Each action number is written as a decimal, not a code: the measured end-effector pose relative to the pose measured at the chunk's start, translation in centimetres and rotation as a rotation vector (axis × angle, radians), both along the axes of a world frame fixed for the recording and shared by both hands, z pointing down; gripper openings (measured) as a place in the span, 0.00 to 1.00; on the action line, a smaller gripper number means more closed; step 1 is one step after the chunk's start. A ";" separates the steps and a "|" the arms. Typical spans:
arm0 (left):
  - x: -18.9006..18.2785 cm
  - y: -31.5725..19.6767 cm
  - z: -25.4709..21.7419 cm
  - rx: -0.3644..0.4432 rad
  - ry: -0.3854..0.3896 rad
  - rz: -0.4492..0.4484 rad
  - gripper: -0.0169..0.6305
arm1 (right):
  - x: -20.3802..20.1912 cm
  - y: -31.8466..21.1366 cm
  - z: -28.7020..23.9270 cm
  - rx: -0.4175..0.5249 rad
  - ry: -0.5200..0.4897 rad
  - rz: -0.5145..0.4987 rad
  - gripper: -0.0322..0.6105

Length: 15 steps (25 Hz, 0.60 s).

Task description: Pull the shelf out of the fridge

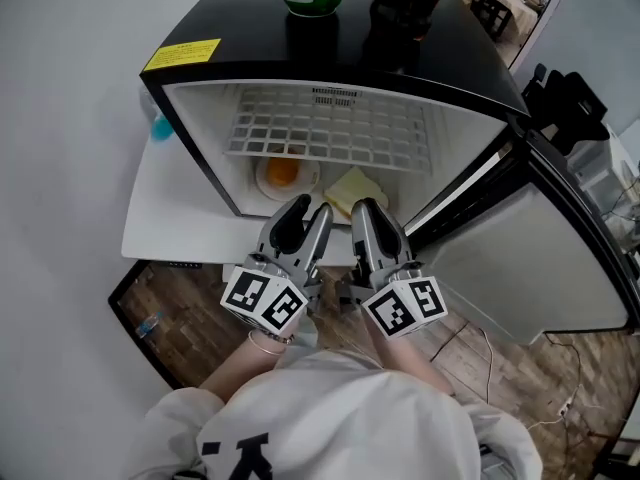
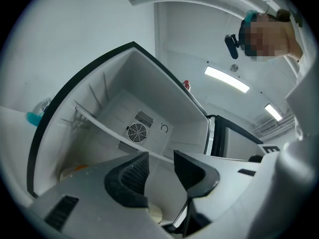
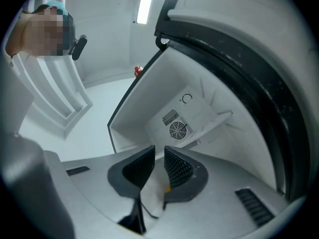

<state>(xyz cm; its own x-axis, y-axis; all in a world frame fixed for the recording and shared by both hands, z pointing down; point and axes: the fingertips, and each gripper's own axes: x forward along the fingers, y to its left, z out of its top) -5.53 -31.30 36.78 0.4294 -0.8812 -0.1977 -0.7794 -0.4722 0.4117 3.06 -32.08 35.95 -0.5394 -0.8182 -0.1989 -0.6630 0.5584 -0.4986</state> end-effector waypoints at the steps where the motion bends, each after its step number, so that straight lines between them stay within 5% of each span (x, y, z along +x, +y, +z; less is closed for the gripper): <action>1: 0.0 -0.6 0.1 -0.004 -0.014 0.002 0.25 | -0.3 -0.6 0.2 -0.012 -0.001 -0.008 0.15; 15: -1.8 -4.8 1.7 -0.115 0.076 -0.017 0.43 | -1.3 -5.0 2.4 -0.120 -0.090 -0.021 0.32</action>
